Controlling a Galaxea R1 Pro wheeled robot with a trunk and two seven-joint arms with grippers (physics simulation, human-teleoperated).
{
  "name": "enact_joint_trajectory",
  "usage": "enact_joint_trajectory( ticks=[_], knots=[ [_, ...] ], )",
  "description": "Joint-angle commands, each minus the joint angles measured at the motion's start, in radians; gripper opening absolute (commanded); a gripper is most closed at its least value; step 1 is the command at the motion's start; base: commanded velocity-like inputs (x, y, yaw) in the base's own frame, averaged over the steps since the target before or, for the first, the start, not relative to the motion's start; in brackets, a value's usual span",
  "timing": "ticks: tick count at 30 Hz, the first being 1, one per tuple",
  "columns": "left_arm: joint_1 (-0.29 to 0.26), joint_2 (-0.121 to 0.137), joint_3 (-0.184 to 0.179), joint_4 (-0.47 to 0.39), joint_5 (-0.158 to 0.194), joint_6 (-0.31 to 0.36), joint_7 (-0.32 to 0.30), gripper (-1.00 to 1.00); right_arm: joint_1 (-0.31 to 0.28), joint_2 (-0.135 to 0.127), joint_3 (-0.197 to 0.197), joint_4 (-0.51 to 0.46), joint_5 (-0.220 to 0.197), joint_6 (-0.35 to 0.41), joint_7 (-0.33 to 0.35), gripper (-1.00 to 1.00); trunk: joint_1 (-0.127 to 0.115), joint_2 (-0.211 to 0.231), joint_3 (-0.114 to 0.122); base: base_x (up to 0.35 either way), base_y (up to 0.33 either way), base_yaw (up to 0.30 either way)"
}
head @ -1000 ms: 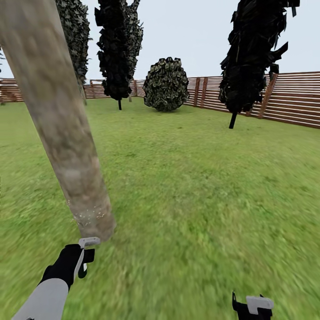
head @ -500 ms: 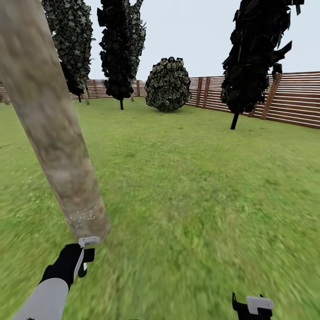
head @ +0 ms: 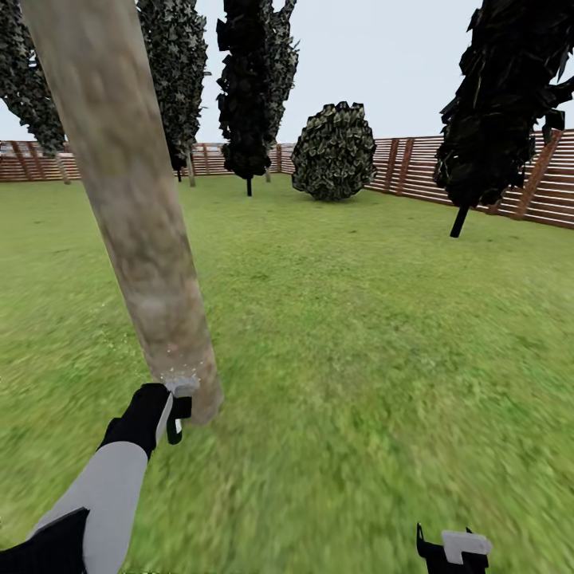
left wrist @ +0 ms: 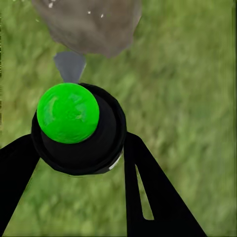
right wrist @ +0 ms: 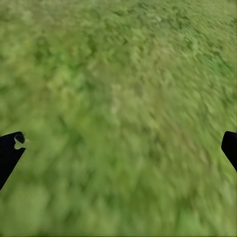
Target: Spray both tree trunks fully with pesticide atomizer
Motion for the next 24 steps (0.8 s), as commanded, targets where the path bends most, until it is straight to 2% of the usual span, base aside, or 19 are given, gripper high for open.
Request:
enact_joint_trajectory(
  ticks=[1,2,3,4,6,9,11,13,14,16,17,18,20,21,22,23,24],
  knots=[
    [-0.012,0.004,-0.001,-0.002,-0.012,0.013,-0.013,-1.0,-0.001,0.0,-0.005,0.002,0.011,-0.003,-0.007,1.0,0.0,0.0,-0.001,0.0,0.0,0.034],
    [-0.016,0.013,-0.004,-0.002,-0.013,0.016,-0.026,-1.0,-0.001,0.0,-0.005,0.002,0.011,-0.003,-0.007,1.0,0.0,0.0,-0.001,0.0,0.0,0.017],
    [-0.017,0.044,-0.003,-0.004,-0.012,0.019,-0.055,-1.0,-0.001,0.0,-0.005,0.002,0.011,-0.003,-0.007,1.0,0.0,0.0,-0.001,0.0,0.0,0.007],
    [-0.014,0.091,-0.004,-0.006,-0.013,0.02,-0.096,-1.0,-0.001,0.0,-0.005,0.002,0.011,-0.003,-0.007,1.0,0.0,0.0,-0.001,0.0,0.0,0.003],
    [-0.01,0.13,-0.008,-0.007,-0.014,0.02,-0.143,-1.0,-0.001,0.0,-0.005,0.002,0.011,-0.003,-0.007,1.0,0.0,0.0,-0.001,0.0,0.0,0.001],
    [-0.014,0.133,-0.038,-0.008,-0.018,0.02,-0.167,-1.0,-0.001,0.0,-0.005,0.002,0.011,-0.003,-0.007,1.0,0.0,0.0,-0.001,-0.17,0.0,0.0],
    [-0.02,0.105,-0.066,-0.008,-0.018,0.02,-0.169,-1.0,-0.001,0.0,-0.005,0.002,0.011,-0.003,-0.007,1.0,0.0,0.0,-0.001,-0.261,0.0,0.0],
    [-0.037,0.049,-0.082,-0.009,-0.02,0.021,-0.167,-1.0,-0.001,0.0,-0.005,0.002,0.011,-0.003,-0.007,1.0,0.0,0.0,-0.001,-0.083,0.0,0.0],
    [-0.058,0.035,-0.085,-0.01,-0.022,0.022,-0.166,-1.0,-0.001,0.0,-0.005,0.002,0.011,-0.003,-0.007,1.0,0.0,0.0,-0.001,-0.025,0.0,0.0],
    [-0.091,0.029,-0.086,-0.009,-0.024,0.047,-0.165,-1.0,-0.001,0.0,-0.005,0.002,0.011,-0.003,-0.007,1.0,0.0,0.0,-0.001,-0.01,0.0,0.0],
    [-0.1,0.034,-0.087,-0.009,-0.024,0.076,-0.166,-1.0,-0.001,0.0,-0.005,0.002,0.011,-0.003,-0.007,1.0,0.0,0.0,-0.001,-0.004,0.0,0.0],
    [-0.105,0.051,-0.086,-0.01,-0.024,0.096,-0.167,-1.0,-0.001,0.0,-0.005,0.002,0.011,-0.003,-0.007,1.0,0.0,0.0,-0.001,-0.002,0.0,0.0],
    [-0.103,0.138,-0.083,-0.008,-0.017,0.115,-0.174,-1.0,-0.001,0.0,-0.005,0.002,0.011,-0.003,-0.007,1.0,0.0,0.0,-0.001,-0.001,0.0,0.0],
    [-0.101,0.173,-0.085,-0.007,-0.016,0.119,-0.175,-1.0,-0.001,0.0,-0.005,0.002,0.011,-0.003,-0.006,1.0,0.0,0.0,-0.001,0.0,0.0,0.0],
    [-0.099,0.189,-0.087,-0.008,-0.015,0.12,-0.175,-1.0,-0.001,0.0,-0.005,0.002,0.011,-0.002,-0.006,1.0,0.0,0.0,-0.001,0.0,0.0,0.0],
    [-0.1,0.187,-0.092,-0.009,-0.015,0.124,-0.175,-1.0,-0.001,0.0,-0.005,0.002,0.011,-0.002,-0.006,1.0,0.0,0.0,-0.001,0.0,0.0,0.0],
    [-0.104,0.169,-0.102,-0.009,-0.016,0.127,-0.175,-1.0,-0.001,0.0,-0.005,0.002,0.011,-0.002,-0.006,1.0,0.0,0.0,-0.001,0.0,0.0,0.0]
  ],
)
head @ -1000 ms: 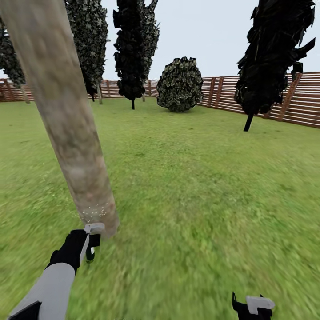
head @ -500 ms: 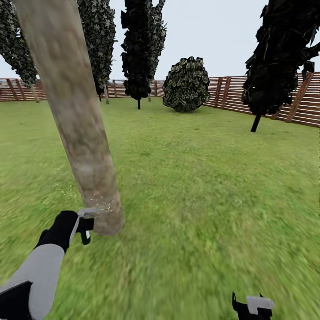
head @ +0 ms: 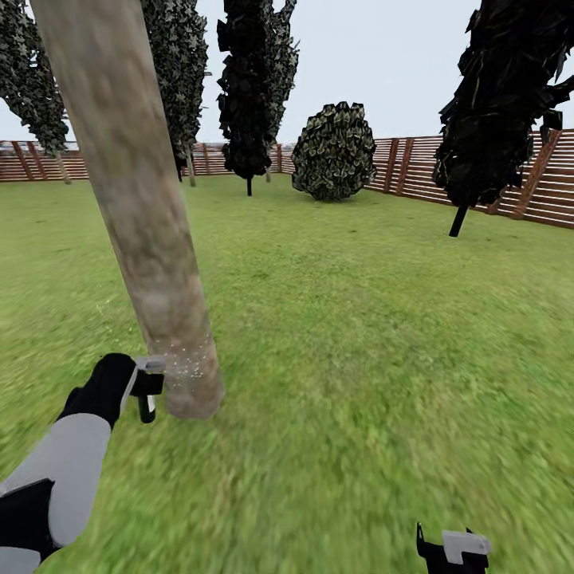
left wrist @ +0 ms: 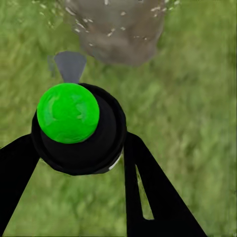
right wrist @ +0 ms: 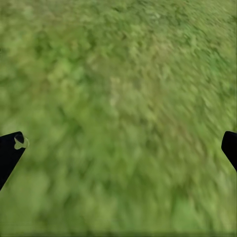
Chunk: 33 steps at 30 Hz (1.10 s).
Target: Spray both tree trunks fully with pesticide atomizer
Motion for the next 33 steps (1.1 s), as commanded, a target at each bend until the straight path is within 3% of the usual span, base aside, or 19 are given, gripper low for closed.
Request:
enact_joint_trajectory(
  ticks=[1,4,5,7,9,12,20,26,33],
  knots=[
    [-0.004,-0.024,-0.009,-0.001,-0.022,0.003,-0.008,-1.0,-0.001,0.0,-0.005,0.002,0.011,-0.003,-0.006,1.0,0.0,0.0,-0.001,0.0,0.0,0.0],
    [-0.018,-0.092,-0.03,-0.012,-0.023,0.005,-0.006,-1.0,-0.001,0.0,-0.005,0.002,0.011,-0.003,-0.006,1.0,0.0,0.0,-0.001,0.0,0.0,0.0],
    [-0.023,-0.095,-0.031,-0.019,-0.022,0.006,-0.006,-1.0,-0.001,0.0,-0.005,0.002,0.011,-0.003,-0.006,1.0,0.0,0.0,-0.001,0.0,0.0,0.0],
    [-0.039,-0.083,-0.027,-0.039,-0.023,0.01,-0.006,-1.0,-0.001,0.0,-0.005,0.002,0.011,-0.003,-0.006,1.0,0.0,0.0,-0.001,0.0,0.0,0.0],
    [-0.042,-0.021,-0.025,-0.05,-0.02,0.039,-0.008,-1.0,-0.001,0.0,-0.005,0.002,0.011,-0.003,-0.006,1.0,0.0,0.0,-0.001,0.0,0.0,0.0],
    [-0.043,0.008,-0.024,-0.059,-0.019,0.055,-0.008,-1.0,-0.001,0.0,-0.005,0.002,0.011,-0.003,-0.006,1.0,0.0,0.0,-0.001,0.0,0.0,0.0],
    [-0.038,-0.005,-0.032,-0.085,-0.02,0.058,-0.008,-1.0,-0.001,0.0,-0.005,0.002,0.011,-0.004,-0.006,1.0,0.0,0.0,-0.001,0.008,-0.013,0.033],
    [-0.035,-0.006,-0.03,-0.09,-0.019,0.058,-0.008,-1.0,-0.001,0.0,-0.005,0.002,0.011,-0.004,-0.006,1.0,0.0,0.0,-0.001,0.128,-0.212,0.238],
    [-0.034,-0.006,-0.03,-0.091,-0.019,0.058,-0.008,-1.0,-0.001,0.0,-0.005,0.002,0.011,-0.004,-0.007,1.0,0.0,0.0,-0.001,0.019,-0.269,0.024]
  ],
)
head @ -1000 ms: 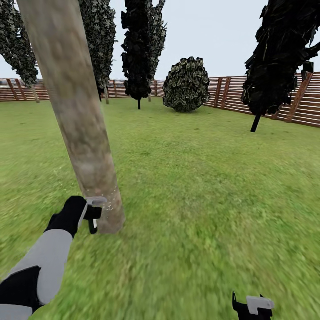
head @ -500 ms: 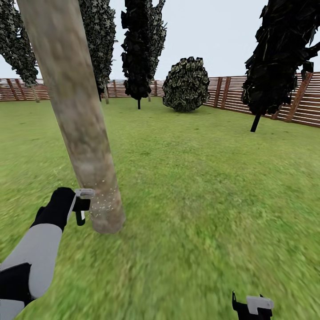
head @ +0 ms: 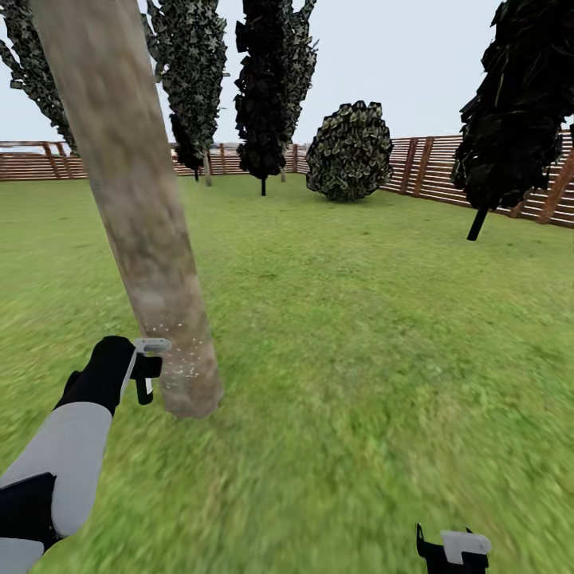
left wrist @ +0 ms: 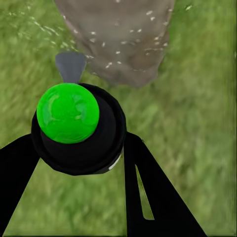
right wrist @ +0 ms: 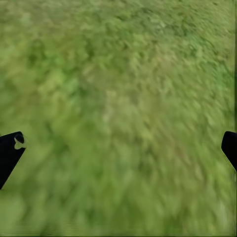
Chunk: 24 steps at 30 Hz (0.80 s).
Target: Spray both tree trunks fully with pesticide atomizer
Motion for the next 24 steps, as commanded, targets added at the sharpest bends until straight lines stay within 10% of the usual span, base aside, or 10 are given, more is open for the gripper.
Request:
enact_joint_trajectory(
  ticks=[1,24],
  knots=[
    [-0.001,-0.001,0.003,-0.001,-0.011,0.003,-0.01,-1.0,-0.001,0.0,-0.005,0.002,0.011,-0.003,-0.007,1.0,0.0,0.0,-0.001,-0.075,-0.276,0.001],
    [0.002,0.0,0.011,0.0,-0.012,0.002,-0.005,-1.0,-0.001,0.0,-0.005,0.002,0.009,-0.003,-0.006,1.0,0.0,0.0,-0.001,0.035,-0.276,0.0]
  ],
)
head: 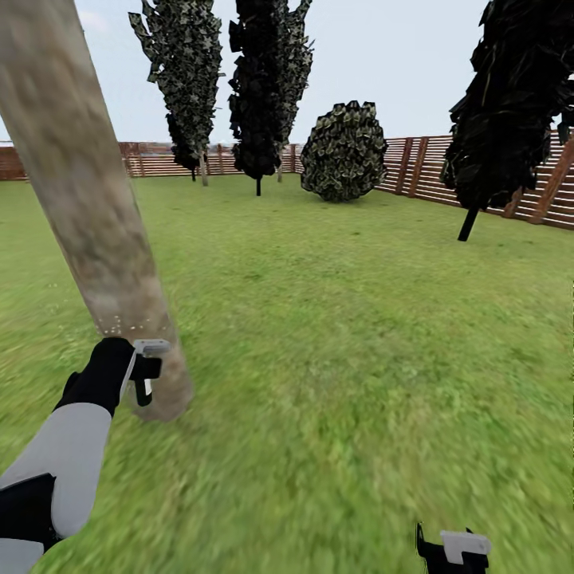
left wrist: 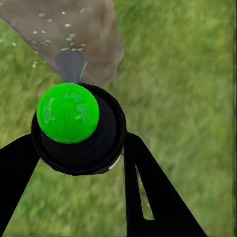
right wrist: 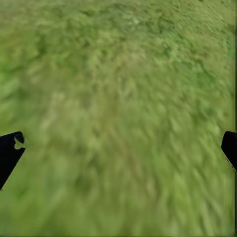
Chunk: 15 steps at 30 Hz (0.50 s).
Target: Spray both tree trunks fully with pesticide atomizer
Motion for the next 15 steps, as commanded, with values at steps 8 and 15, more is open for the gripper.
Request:
enact_joint_trajectory(
  ticks=[8,15],
  knots=[
    [0.001,0.0,0.0,-0.001,-0.013,0.003,-0.004,-1.0,-0.001,0.0,-0.005,0.002,0.012,-0.003,-0.006,1.0,0.0,0.0,-0.001,0.089,-0.276,0.145],
    [-0.001,-0.001,-0.003,-0.001,-0.014,0.003,-0.003,-1.0,-0.001,0.0,-0.005,0.002,0.012,-0.003,-0.006,1.0,0.0,0.0,-0.001,0.089,-0.276,0.276]
  ],
)
